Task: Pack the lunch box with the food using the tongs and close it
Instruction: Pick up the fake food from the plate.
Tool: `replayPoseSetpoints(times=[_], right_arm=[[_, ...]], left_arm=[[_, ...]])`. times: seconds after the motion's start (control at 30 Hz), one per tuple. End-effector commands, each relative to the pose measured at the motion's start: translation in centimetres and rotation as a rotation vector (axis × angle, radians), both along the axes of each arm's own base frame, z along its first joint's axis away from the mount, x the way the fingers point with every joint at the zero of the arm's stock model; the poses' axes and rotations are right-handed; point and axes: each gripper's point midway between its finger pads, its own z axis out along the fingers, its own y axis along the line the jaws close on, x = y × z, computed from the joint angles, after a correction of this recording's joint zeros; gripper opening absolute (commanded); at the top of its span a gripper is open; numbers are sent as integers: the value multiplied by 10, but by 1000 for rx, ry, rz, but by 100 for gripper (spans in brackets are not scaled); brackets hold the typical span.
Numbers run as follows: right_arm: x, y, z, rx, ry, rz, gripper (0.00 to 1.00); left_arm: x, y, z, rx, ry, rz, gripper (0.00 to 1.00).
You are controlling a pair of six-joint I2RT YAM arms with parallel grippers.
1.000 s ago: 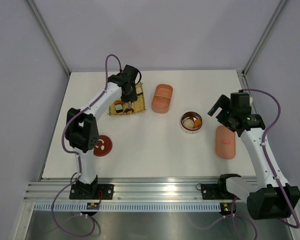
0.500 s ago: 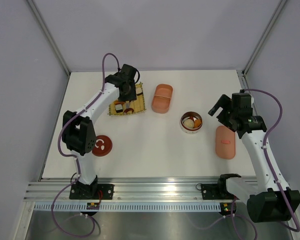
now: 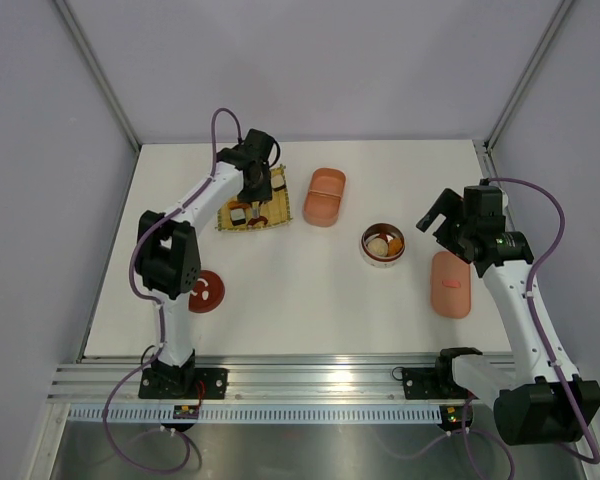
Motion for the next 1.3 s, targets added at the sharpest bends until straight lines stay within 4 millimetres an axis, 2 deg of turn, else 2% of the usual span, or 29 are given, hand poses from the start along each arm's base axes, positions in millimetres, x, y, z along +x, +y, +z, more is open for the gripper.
replayPoseSetpoints(times=[0.0, 0.13, 0.53, 0.63, 0.77, 1.0, 1.07, 1.13, 1.27], right_arm=[[5, -1, 5, -7, -27, 10, 100], [6, 0, 4, -6, -19, 10, 100], [14, 1, 4, -1, -15, 10, 100], [16, 1, 4, 0, -13, 13, 99], [18, 2, 4, 2, -10, 13, 99], [20, 1, 5, -3, -12, 12, 99], [19, 1, 3, -2, -7, 13, 99], [18, 1, 4, -1, -10, 12, 99], [16, 1, 5, -1, -13, 14, 100]], left_arm=[[20, -2, 17, -12, -71, -7, 44], [23, -5, 13, -16, -64, -15, 43], [31, -9, 24, -18, -105, -60, 41], [32, -9, 20, -16, -97, -60, 48], [35, -11, 14, -16, -86, -62, 48], [35, -11, 7, -9, -71, -60, 39], [34, -8, 7, -1, -67, -55, 32], [30, -6, 10, 5, -63, -45, 25], [21, 0, 25, -2, -89, -31, 20]])
